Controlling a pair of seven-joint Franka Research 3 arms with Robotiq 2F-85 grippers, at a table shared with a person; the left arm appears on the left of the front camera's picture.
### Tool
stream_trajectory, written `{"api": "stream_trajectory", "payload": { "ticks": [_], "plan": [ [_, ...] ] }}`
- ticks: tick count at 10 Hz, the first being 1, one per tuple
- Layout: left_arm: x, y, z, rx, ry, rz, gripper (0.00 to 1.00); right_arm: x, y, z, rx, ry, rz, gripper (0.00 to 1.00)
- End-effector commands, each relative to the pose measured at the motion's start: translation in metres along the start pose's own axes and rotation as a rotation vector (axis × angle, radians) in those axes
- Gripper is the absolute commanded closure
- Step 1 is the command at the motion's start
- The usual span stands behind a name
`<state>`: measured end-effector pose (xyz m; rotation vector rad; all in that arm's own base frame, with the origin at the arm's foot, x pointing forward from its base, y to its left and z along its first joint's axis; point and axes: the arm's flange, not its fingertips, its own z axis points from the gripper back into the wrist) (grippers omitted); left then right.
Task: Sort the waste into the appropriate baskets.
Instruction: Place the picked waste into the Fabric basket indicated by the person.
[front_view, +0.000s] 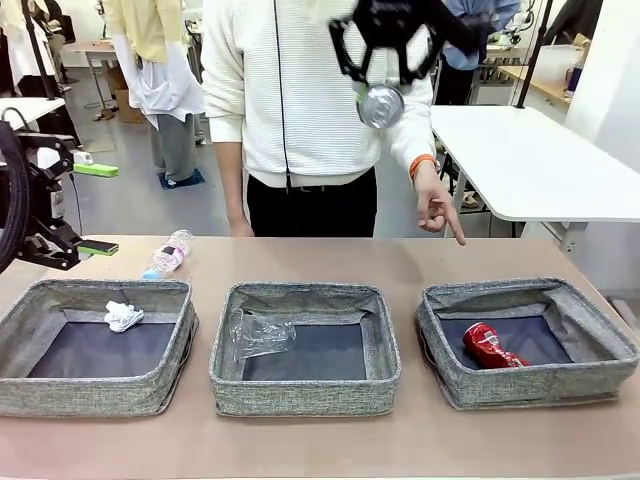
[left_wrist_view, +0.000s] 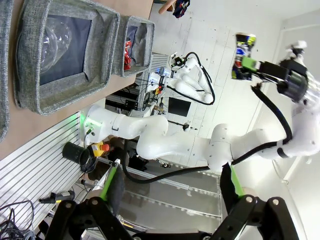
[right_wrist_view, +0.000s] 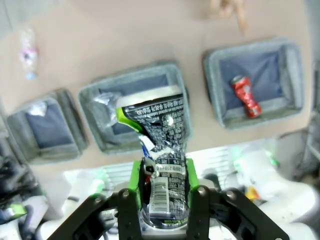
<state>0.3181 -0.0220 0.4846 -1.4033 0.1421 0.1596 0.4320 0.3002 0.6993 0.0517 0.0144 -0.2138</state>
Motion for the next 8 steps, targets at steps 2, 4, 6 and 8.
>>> {"api": "stream_trajectory", "payload": {
  "ticks": [2,4,6,8],
  "plan": [
    [-0.002,-0.005,-0.002,-0.020,-0.003,0.012,0.00,-0.027,-0.123,-0.081,0.159,0.040,0.072,0.61],
    [-0.002,-0.005,-0.002,-0.020,-0.003,0.012,0.00,-0.033,-0.195,-0.109,0.243,0.019,0.041,0.61],
    [-0.002,-0.005,-0.002,-0.020,-0.003,0.012,0.00,-0.018,-0.237,-0.153,0.171,0.010,-0.117,0.61],
    [-0.002,-0.005,-0.002,-0.020,-0.003,0.012,0.00,-0.001,-0.262,-0.206,0.219,0.012,-0.304,0.61]
  ]
}}
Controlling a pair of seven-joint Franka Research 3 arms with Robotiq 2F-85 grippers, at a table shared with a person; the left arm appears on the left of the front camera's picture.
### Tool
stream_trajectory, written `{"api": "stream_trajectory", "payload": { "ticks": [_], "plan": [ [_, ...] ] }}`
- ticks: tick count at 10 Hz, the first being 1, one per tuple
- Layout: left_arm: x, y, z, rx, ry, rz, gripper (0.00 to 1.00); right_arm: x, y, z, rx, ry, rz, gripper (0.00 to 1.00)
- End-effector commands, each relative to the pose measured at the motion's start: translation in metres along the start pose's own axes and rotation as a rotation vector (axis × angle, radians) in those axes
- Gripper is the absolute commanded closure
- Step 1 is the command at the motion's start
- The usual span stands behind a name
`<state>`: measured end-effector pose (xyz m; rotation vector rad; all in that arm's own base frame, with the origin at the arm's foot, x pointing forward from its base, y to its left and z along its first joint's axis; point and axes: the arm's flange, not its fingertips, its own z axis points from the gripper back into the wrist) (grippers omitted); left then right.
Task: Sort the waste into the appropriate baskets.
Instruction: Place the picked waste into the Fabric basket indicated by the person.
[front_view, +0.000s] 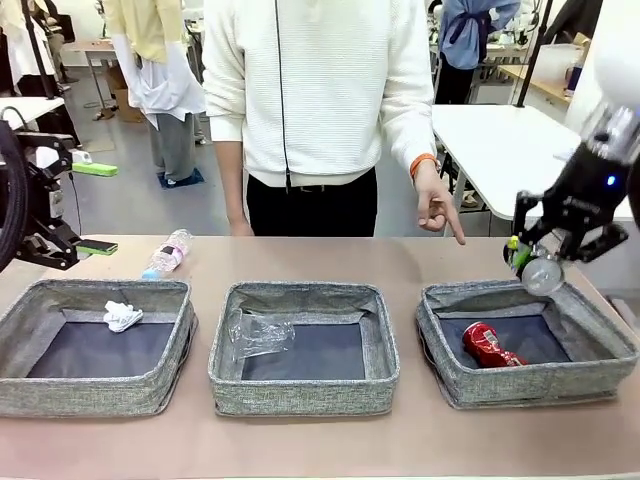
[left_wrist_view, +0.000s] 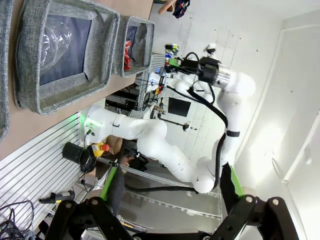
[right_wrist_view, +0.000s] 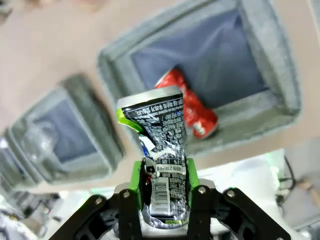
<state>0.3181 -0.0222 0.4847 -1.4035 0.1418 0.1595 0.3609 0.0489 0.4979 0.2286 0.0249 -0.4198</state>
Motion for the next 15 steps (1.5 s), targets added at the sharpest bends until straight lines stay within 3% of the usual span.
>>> {"api": "stream_trajectory", "payload": {
  "ticks": [1,6,7,8,12,15],
  "plan": [
    [-0.002,-0.005,-0.002,-0.020,-0.003,0.012,0.00,0.012,0.004,-0.025,0.060,-0.019,-0.114,0.61],
    [-0.002,-0.005,-0.002,-0.020,-0.003,0.012,0.00,0.012,-0.008,-0.040,0.062,-0.011,-0.185,0.61],
    [-0.002,-0.005,-0.002,-0.020,-0.003,0.012,0.00,0.013,-0.007,-0.043,0.076,-0.017,-0.175,0.23],
    [-0.002,-0.005,-0.002,-0.020,-0.003,0.012,0.00,0.013,-0.006,-0.043,0.069,-0.022,-0.184,0.03],
    [-0.002,-0.005,-0.002,-0.020,-0.003,0.012,0.00,0.015,-0.006,-0.042,0.099,-0.036,-0.209,0.00],
    [-0.002,-0.005,-0.002,-0.020,-0.003,0.012,0.00,0.015,0.005,-0.037,0.195,0.027,-0.154,0.00]
  ]
}}
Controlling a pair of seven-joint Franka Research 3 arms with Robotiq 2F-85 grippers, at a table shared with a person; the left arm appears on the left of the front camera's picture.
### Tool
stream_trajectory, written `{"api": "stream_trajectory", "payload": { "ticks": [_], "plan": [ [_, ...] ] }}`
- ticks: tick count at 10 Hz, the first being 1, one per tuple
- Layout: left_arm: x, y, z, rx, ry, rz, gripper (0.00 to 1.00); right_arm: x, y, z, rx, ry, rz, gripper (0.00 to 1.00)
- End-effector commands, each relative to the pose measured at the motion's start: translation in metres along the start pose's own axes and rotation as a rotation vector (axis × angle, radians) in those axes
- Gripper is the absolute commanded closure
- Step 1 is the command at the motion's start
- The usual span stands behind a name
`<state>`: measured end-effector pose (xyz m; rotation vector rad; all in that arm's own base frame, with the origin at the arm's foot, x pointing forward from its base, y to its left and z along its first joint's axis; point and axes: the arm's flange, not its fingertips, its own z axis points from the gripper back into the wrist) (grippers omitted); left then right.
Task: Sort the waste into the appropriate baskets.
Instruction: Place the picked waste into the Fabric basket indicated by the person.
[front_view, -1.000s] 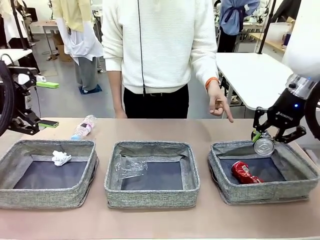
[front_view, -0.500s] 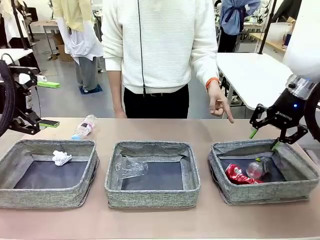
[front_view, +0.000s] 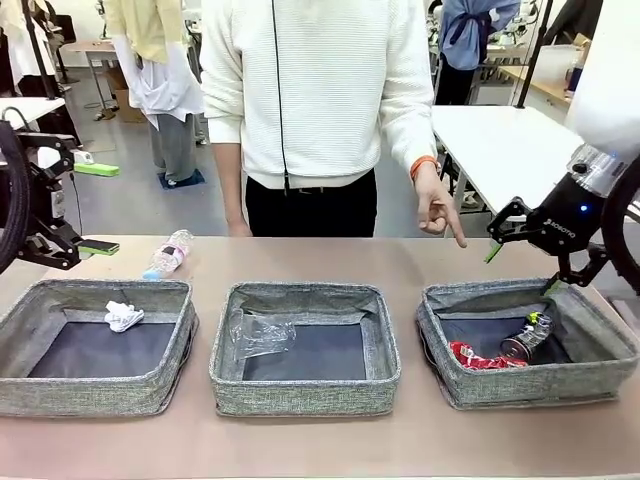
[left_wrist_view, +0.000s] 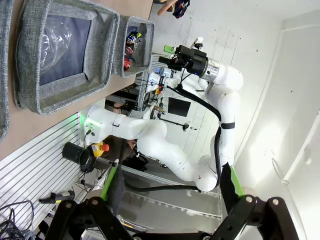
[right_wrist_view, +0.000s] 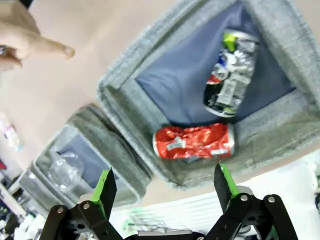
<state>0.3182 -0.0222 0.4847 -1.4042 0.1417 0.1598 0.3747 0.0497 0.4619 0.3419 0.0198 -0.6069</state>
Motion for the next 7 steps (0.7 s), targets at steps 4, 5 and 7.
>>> {"api": "stream_trajectory", "payload": {
  "ticks": [4,5,7],
  "plan": [
    [-0.002,-0.005,-0.002,-0.019,-0.003,0.012,0.00,-0.004,0.021,0.057,0.935,0.604,0.270,0.00],
    [-0.002,-0.005,-0.002,-0.019,-0.003,0.012,0.00,-0.006,0.016,0.064,1.027,0.649,0.292,0.00],
    [-0.002,-0.005,-0.002,-0.019,-0.003,0.012,0.00,-0.001,-0.011,0.062,1.132,0.633,0.285,0.00]
  ]
}}
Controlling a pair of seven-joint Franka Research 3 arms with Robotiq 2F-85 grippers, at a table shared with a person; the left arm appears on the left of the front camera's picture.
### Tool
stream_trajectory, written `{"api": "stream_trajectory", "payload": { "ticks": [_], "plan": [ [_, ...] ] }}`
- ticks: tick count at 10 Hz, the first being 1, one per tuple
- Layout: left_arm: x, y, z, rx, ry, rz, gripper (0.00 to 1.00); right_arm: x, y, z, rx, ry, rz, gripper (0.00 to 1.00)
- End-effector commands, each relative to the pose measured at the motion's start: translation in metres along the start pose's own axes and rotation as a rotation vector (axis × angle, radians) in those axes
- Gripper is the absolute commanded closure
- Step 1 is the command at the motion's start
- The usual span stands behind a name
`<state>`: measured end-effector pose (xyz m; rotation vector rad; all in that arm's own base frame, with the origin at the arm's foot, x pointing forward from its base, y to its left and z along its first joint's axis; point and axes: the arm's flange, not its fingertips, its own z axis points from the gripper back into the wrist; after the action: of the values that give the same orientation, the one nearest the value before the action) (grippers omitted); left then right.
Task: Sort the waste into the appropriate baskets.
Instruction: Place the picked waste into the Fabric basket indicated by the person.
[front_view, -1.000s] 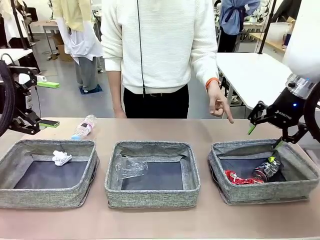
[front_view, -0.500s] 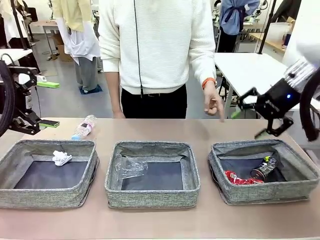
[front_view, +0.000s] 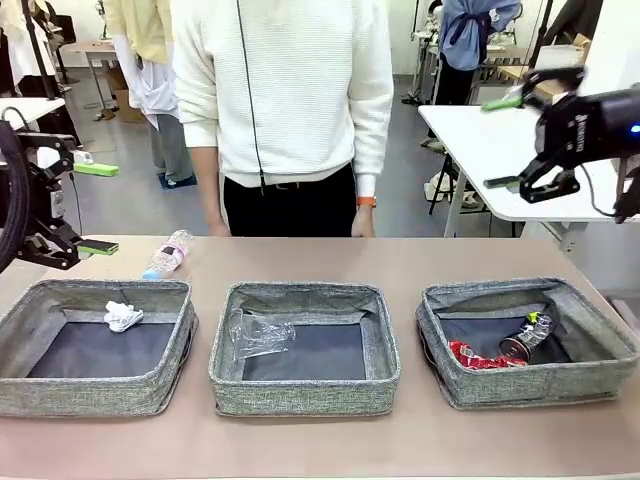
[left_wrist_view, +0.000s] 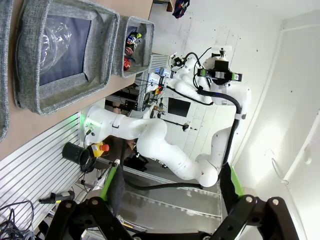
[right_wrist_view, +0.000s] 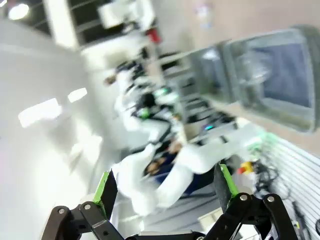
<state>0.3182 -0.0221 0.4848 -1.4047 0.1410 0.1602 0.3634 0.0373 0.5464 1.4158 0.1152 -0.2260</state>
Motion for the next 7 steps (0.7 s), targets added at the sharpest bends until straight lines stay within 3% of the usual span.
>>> {"api": "stream_trajectory", "payload": {
  "ticks": [1,2,3,7],
  "plan": [
    [-0.002,-0.005,-0.002,-0.019,-0.002,0.012,0.00,0.005,-0.049,0.021,0.141,0.104,-0.033,0.00],
    [-0.002,-0.005,-0.002,-0.019,-0.002,0.012,0.00,0.003,-0.074,0.032,0.114,0.057,-0.086,0.00],
    [-0.002,-0.005,-0.002,-0.019,-0.002,0.012,0.00,-0.003,-0.017,0.012,0.097,0.051,0.004,0.00],
    [-0.002,-0.005,-0.002,-0.019,-0.002,0.012,0.00,-0.003,-0.017,0.012,0.097,0.051,0.004,0.00]
  ]
}}
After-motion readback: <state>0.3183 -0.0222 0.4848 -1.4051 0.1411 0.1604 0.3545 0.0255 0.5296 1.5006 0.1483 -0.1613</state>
